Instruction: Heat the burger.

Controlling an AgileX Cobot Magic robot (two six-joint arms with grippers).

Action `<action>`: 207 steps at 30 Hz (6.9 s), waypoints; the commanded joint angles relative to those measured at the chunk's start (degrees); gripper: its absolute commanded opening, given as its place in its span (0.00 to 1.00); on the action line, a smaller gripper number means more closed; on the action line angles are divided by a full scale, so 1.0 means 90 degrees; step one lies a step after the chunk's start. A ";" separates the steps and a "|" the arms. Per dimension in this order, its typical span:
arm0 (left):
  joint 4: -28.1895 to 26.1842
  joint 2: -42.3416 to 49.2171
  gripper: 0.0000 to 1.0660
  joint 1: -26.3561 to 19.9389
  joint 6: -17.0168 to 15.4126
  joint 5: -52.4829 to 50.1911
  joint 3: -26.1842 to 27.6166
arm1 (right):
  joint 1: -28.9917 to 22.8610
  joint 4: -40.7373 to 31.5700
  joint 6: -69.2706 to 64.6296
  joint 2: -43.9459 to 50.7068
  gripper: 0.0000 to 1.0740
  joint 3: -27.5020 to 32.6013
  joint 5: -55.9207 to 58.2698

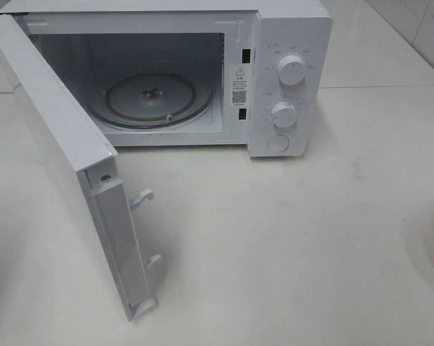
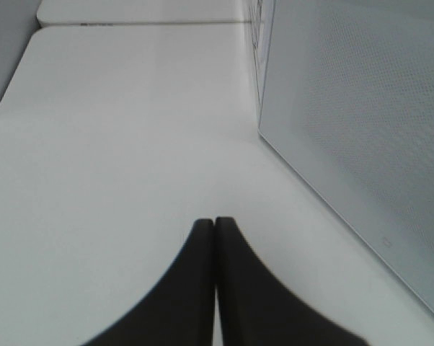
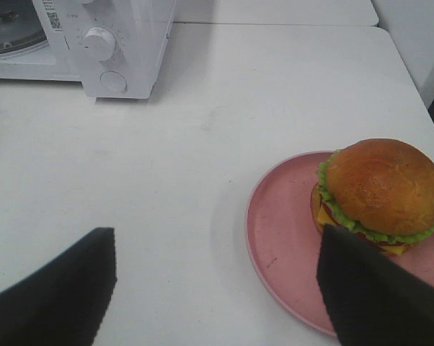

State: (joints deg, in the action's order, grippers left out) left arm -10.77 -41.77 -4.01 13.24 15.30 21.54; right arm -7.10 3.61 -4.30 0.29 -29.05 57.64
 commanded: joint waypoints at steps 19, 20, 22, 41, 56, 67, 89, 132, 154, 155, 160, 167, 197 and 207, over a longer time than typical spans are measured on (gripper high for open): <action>0.2158 -0.2094 0.00 0.0000 -0.1407 -0.5176 -0.0974 | 0.0045 -0.0013 0.0089 0.0191 0.70 0.0025 -0.0076; 0.2731 -0.2317 0.00 0.0000 -0.1814 -0.5399 -0.0974 | 0.0045 -0.0013 0.0089 0.0191 0.70 0.0025 -0.0076; 0.3005 -0.2451 0.00 0.0000 -0.2018 -0.5519 -0.0974 | 0.0045 -0.0013 0.0089 0.0191 0.70 0.0025 -0.0076; 0.5080 -0.4647 0.00 0.0325 -0.3330 -0.8200 -0.0662 | 0.0045 -0.0013 0.0089 0.0191 0.70 0.0025 -0.0076; 0.1719 -0.5392 0.00 0.2890 -0.1853 -0.8104 -0.0337 | 0.0045 -0.0013 0.0089 0.0191 0.70 0.0025 -0.0076; 0.0357 -0.6322 0.00 0.4132 -0.1471 -0.8091 0.0770 | 0.0045 -0.0013 0.0089 0.0191 0.70 0.0025 -0.0076; -0.1763 -0.7722 0.00 0.4889 -0.0312 -0.7251 0.3380 | 0.0045 -0.0013 0.0089 0.0191 0.70 0.0025 -0.0076; -0.1986 -0.6812 0.46 0.5093 0.0407 -0.0274 0.3686 | 0.0045 -0.0013 0.0089 0.0191 0.70 0.0025 -0.0076; -0.1553 -0.4635 0.96 0.2801 0.0197 0.4234 0.3686 | 0.0045 -0.0013 0.0089 0.0191 0.70 0.0025 -0.0076; -0.1547 -0.4520 0.96 0.2617 0.0197 0.4444 0.3686 | 0.0045 -0.0013 0.0089 0.0191 0.70 0.0025 -0.0076; -0.1407 -0.4074 0.96 0.1738 0.0197 0.5239 0.3686 | 0.0045 -0.0013 0.0089 0.0191 0.70 0.0025 -0.0076; -0.1031 -0.3705 0.95 0.0840 0.0140 0.5959 0.3686 | 0.0045 -0.0013 0.0089 0.0191 0.70 0.0025 -0.0076; 0.0019 0.1280 0.94 -0.0019 -0.0681 0.5201 0.1031 | 0.0045 -0.0013 0.0089 0.0191 0.70 0.0025 -0.0076; 0.0191 0.2833 0.94 -0.0019 -0.0777 0.5144 0.0910 | 0.0045 -0.0013 0.0089 0.0191 0.70 0.0025 -0.0076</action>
State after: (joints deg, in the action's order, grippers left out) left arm -9.05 -16.79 -4.01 6.70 62.40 30.02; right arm -7.05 3.61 -4.30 0.29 -29.05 57.64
